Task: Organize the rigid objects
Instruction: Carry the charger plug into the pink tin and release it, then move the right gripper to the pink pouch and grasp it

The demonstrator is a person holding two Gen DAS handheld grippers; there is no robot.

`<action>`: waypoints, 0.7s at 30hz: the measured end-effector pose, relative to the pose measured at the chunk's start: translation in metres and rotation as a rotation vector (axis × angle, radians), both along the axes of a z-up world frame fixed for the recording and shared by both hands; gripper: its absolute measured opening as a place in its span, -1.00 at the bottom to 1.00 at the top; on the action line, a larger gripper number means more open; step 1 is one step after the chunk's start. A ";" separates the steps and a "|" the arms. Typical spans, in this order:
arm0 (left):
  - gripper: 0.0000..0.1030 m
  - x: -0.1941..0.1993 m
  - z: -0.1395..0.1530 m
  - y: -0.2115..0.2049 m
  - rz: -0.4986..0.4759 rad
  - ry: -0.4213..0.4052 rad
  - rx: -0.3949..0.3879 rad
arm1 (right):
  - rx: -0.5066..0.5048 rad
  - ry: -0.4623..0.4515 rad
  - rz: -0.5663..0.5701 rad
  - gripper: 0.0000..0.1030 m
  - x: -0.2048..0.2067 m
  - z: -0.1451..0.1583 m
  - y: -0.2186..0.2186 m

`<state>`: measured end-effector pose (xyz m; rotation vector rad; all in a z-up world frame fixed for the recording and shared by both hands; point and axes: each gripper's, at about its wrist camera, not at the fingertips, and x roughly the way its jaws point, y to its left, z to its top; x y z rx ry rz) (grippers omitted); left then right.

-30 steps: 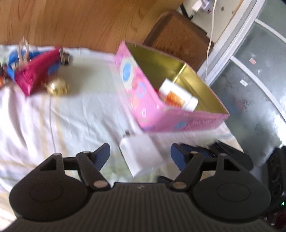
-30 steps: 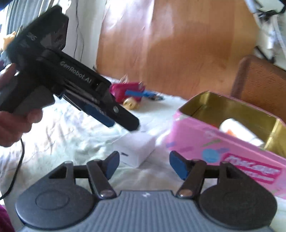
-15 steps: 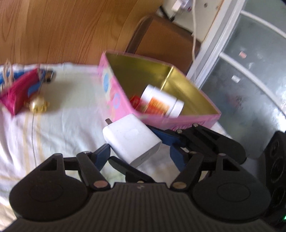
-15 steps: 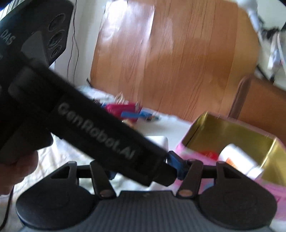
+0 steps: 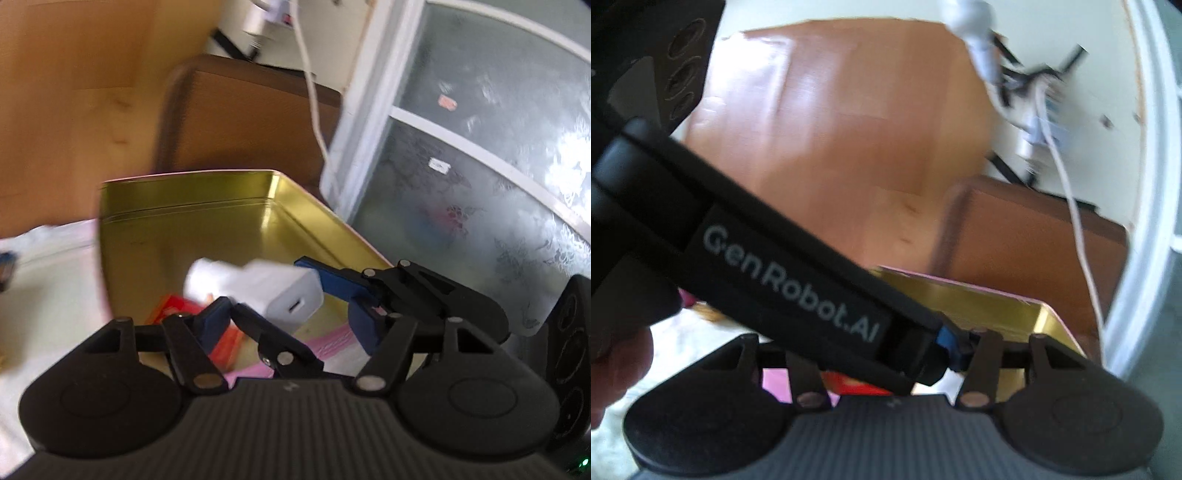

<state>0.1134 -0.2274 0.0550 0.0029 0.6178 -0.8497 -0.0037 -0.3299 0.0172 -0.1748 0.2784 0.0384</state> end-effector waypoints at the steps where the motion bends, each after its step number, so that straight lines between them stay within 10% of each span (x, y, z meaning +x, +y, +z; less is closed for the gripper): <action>1: 0.37 0.004 -0.002 -0.011 -0.011 -0.001 0.008 | 0.013 0.009 -0.021 -0.07 0.003 -0.002 -0.009; 9: 0.37 0.033 -0.016 -0.053 0.001 0.038 0.035 | 0.036 0.050 -0.158 -0.14 0.044 -0.021 -0.066; 21: 0.40 0.029 -0.001 0.084 0.227 0.059 -0.121 | 0.238 -0.019 -0.192 -0.06 0.005 -0.025 -0.094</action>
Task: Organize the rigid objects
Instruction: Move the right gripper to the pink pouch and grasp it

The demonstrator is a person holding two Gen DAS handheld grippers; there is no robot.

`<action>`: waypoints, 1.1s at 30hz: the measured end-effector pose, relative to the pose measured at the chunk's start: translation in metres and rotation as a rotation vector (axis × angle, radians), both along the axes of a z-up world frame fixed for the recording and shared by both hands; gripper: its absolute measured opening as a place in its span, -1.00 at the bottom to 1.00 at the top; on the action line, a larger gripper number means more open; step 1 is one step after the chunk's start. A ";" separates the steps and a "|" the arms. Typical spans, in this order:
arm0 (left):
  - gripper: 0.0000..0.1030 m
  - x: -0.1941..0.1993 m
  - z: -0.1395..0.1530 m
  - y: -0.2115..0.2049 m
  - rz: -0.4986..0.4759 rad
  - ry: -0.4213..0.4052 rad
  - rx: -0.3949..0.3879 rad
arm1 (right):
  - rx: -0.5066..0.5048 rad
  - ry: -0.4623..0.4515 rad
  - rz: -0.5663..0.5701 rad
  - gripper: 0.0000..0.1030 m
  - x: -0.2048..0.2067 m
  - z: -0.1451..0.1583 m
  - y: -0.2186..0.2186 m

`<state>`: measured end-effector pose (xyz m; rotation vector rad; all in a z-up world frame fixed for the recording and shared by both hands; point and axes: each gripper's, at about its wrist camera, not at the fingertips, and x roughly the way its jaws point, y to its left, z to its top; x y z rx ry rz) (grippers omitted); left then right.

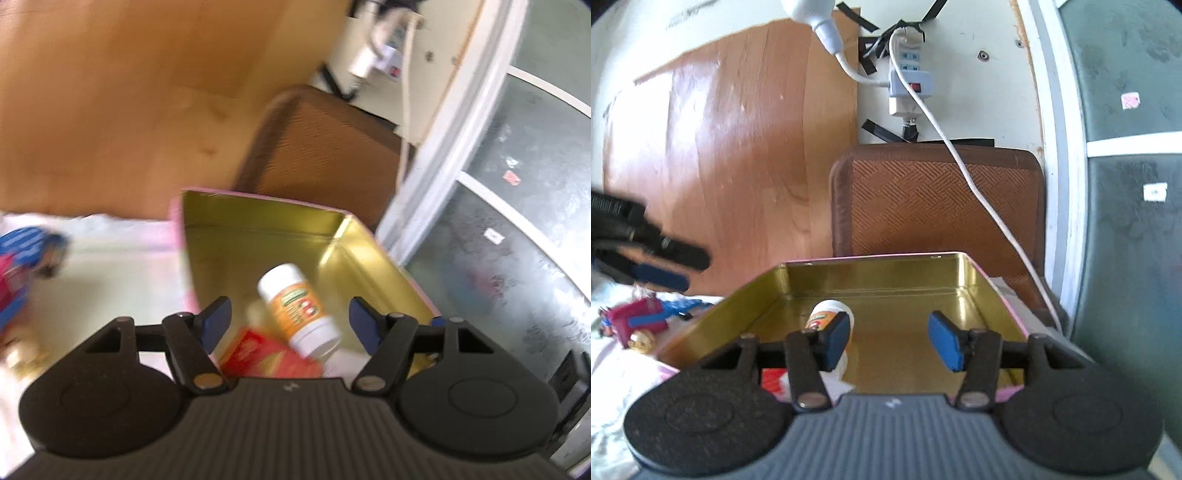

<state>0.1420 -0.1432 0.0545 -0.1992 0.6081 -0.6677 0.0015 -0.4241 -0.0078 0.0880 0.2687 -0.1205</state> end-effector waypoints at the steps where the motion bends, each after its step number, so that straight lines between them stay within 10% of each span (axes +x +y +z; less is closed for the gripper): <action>1: 0.40 -0.005 -0.005 0.008 0.019 0.003 0.013 | 0.009 -0.005 0.012 -0.06 0.000 0.000 0.002; 20: 0.44 -0.046 -0.072 0.174 0.451 -0.018 0.298 | -0.019 0.085 0.435 -0.03 0.026 0.006 0.165; 33: 0.44 -0.042 -0.077 0.236 0.525 0.029 -0.011 | -0.133 0.201 0.524 0.09 0.135 -0.002 0.296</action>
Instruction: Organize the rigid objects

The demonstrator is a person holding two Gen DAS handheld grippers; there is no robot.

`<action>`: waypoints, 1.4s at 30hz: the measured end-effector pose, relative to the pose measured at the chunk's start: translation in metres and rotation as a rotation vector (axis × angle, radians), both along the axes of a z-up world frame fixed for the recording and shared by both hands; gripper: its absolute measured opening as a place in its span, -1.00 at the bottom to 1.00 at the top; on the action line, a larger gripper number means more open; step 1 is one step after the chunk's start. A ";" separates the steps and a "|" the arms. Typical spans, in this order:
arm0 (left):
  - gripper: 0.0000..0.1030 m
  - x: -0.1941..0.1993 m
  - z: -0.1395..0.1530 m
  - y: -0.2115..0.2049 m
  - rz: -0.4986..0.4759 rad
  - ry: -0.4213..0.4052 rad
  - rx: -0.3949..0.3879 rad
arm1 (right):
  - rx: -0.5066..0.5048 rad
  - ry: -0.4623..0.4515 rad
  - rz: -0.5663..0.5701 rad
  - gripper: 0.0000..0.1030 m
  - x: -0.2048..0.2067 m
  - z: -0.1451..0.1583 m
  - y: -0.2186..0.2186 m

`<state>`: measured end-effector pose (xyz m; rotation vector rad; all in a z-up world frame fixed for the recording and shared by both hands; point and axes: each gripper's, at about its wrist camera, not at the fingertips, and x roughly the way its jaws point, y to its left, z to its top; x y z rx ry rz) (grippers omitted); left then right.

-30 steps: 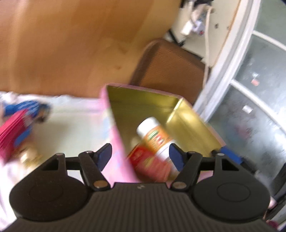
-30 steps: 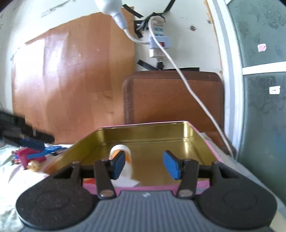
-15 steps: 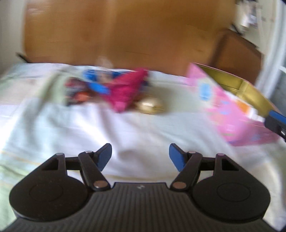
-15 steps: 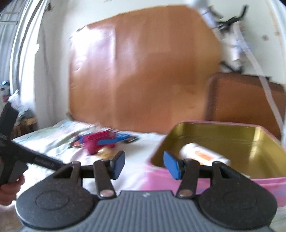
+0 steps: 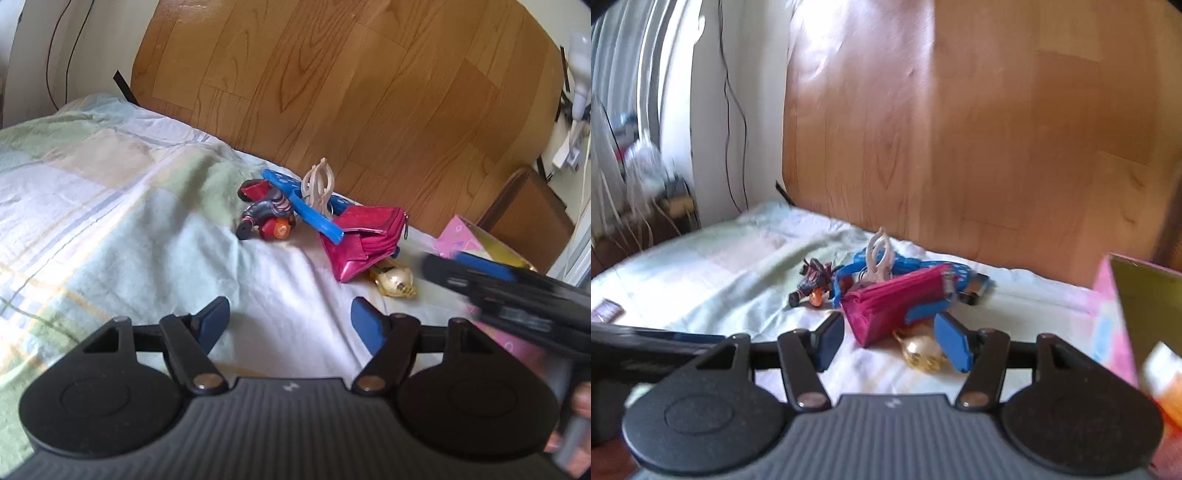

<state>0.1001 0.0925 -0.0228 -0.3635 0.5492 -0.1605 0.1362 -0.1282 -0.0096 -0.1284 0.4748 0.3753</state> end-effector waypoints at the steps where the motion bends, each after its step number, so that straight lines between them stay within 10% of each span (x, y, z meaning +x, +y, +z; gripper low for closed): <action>1: 0.44 0.001 0.000 0.000 -0.005 0.001 -0.008 | -0.021 0.002 -0.009 0.09 0.009 -0.004 0.010; 10: 0.52 0.003 -0.004 0.000 -0.022 -0.002 -0.037 | -0.111 -0.016 -0.064 -0.58 0.045 -0.018 0.032; 27: 0.61 0.001 -0.002 -0.005 -0.036 -0.016 -0.003 | -0.025 -0.018 0.184 -0.68 -0.117 0.012 -0.079; 36: 0.61 -0.002 0.002 -0.023 -0.101 -0.036 0.084 | 0.021 -0.036 -0.206 -0.66 -0.156 0.005 -0.180; 42: 0.61 -0.003 0.009 -0.029 -0.160 -0.041 0.063 | 0.144 -0.030 -0.144 -0.62 -0.170 0.009 -0.187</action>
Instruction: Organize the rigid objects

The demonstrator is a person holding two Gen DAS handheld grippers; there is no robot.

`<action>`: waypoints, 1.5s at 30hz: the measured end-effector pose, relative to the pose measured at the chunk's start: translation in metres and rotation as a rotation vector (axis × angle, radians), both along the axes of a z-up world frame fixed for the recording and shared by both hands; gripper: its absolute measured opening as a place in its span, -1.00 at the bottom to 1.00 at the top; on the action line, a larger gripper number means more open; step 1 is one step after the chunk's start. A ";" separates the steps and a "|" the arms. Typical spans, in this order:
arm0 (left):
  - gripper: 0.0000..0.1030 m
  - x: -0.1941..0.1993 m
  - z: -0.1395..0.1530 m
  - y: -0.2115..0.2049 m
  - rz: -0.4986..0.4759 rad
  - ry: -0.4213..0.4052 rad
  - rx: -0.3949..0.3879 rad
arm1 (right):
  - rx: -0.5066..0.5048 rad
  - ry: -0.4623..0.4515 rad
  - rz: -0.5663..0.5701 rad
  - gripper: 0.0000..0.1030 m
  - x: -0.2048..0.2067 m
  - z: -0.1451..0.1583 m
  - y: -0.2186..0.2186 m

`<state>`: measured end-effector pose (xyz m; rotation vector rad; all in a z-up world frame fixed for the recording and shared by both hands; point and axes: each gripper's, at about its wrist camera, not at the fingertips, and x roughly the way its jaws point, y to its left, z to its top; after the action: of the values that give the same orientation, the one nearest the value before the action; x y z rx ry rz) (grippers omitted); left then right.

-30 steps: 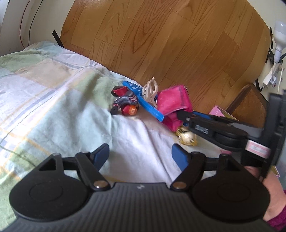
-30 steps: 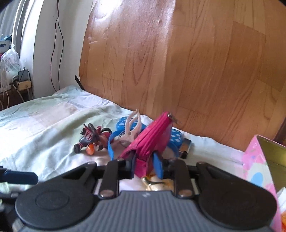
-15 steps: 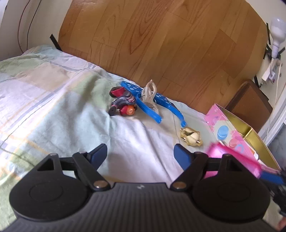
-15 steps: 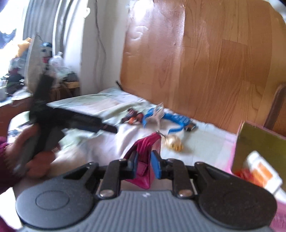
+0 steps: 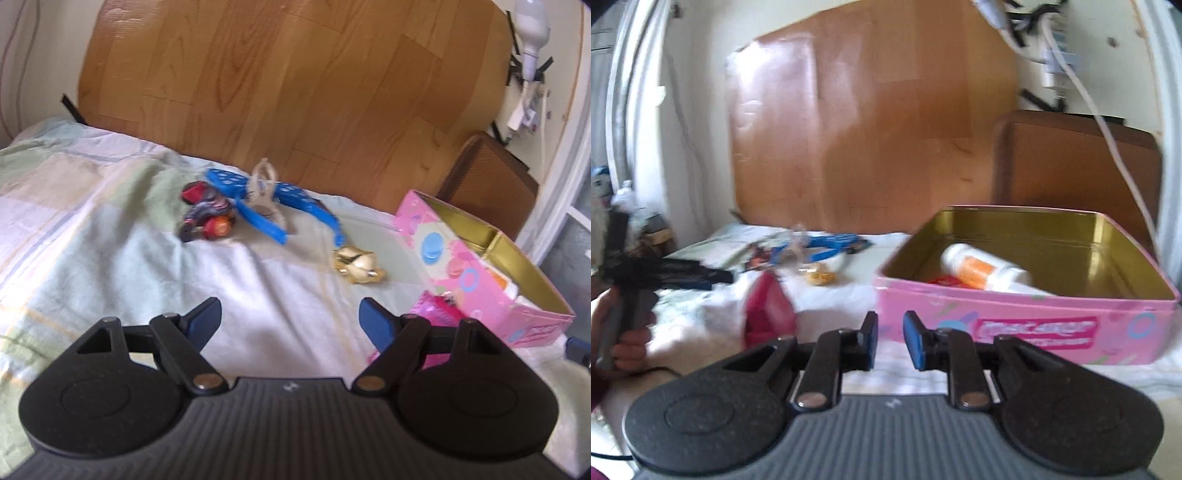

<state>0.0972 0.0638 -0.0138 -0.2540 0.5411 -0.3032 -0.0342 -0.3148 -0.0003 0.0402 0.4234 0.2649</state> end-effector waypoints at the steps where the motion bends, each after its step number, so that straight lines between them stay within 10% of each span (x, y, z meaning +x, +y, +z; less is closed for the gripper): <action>1: 0.61 0.001 0.002 -0.003 -0.018 0.000 -0.001 | 0.009 0.006 0.034 -0.61 0.000 -0.002 0.006; 11: 1.00 0.015 0.014 -0.045 -0.294 0.001 -0.050 | -0.018 0.072 0.300 -0.55 0.021 -0.027 0.089; 22: 0.87 -0.003 0.005 -0.091 -0.496 0.072 -0.108 | -0.011 0.062 0.100 -0.47 0.038 -0.033 0.047; 29: 0.87 -0.020 0.007 -0.089 -0.459 0.032 -0.042 | -0.002 0.053 0.109 -0.44 0.032 -0.035 0.030; 37: -0.12 -0.012 -0.006 -0.091 -0.451 0.091 0.086 | -0.012 0.096 0.186 -0.47 0.042 -0.048 0.052; 45: -0.14 -0.022 0.031 -0.111 -0.476 -0.016 0.080 | -0.006 -0.018 0.114 -0.60 0.022 -0.026 0.034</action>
<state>0.0751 -0.0471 0.0173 -0.0415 0.5937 -0.7429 -0.0123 -0.2811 -0.0265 0.0074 0.4091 0.3758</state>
